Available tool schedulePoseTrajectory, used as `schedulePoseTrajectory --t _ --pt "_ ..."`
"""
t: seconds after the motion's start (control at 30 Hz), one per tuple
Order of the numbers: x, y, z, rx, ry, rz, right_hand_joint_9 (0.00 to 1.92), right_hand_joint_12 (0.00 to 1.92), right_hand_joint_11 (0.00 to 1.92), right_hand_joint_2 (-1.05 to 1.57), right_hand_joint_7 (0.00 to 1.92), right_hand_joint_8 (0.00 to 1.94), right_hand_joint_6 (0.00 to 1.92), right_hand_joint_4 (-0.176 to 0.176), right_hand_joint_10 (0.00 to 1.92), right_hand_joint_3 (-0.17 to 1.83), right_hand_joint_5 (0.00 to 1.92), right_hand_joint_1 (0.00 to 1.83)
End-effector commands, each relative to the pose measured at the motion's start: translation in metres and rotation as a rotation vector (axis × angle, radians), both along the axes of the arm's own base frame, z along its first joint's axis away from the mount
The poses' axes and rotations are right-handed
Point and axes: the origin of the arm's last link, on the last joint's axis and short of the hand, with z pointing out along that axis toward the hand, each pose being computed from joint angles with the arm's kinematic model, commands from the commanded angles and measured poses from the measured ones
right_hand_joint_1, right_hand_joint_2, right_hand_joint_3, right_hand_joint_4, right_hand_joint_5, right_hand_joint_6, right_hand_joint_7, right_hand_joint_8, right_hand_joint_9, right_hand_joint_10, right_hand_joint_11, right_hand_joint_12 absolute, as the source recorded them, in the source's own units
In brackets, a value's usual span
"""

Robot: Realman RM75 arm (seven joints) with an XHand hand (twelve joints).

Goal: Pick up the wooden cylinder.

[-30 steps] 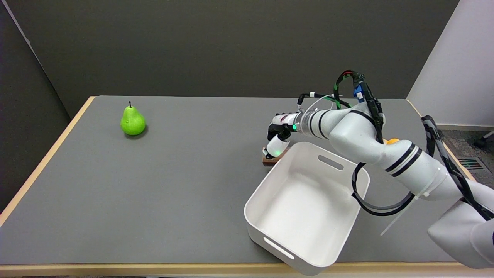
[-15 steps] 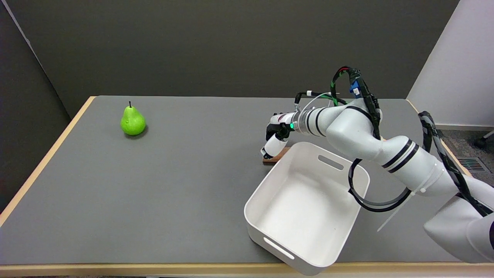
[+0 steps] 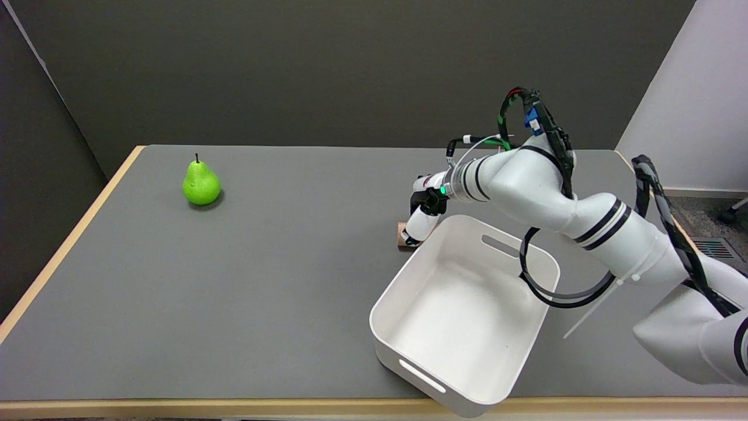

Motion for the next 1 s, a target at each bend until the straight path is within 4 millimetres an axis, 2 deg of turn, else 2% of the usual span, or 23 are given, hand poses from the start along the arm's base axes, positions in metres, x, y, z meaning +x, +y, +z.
schedulePoseTrajectory --t 0.03,0.17,0.5,1.0 --pt "0.012 -0.005 -0.008 0.018 0.072 -0.060 0.28 1.26 0.09 0.67 0.43 0.68 0.71 -0.176 0.98 0.85 0.29 0.71" --pt "0.009 -0.007 -0.013 0.030 0.072 -0.073 0.28 1.27 0.10 0.67 0.43 0.68 0.70 -0.176 0.98 0.85 0.29 0.71" --pt "-0.022 -0.009 -0.025 0.046 0.032 -0.122 0.28 1.27 0.10 0.67 0.43 0.69 0.70 -0.176 0.98 0.85 0.29 0.70" --pt "-0.014 -0.015 -0.026 0.051 0.042 -0.089 0.28 1.28 0.10 0.67 0.42 0.69 0.69 -0.176 0.99 0.84 0.28 0.69"
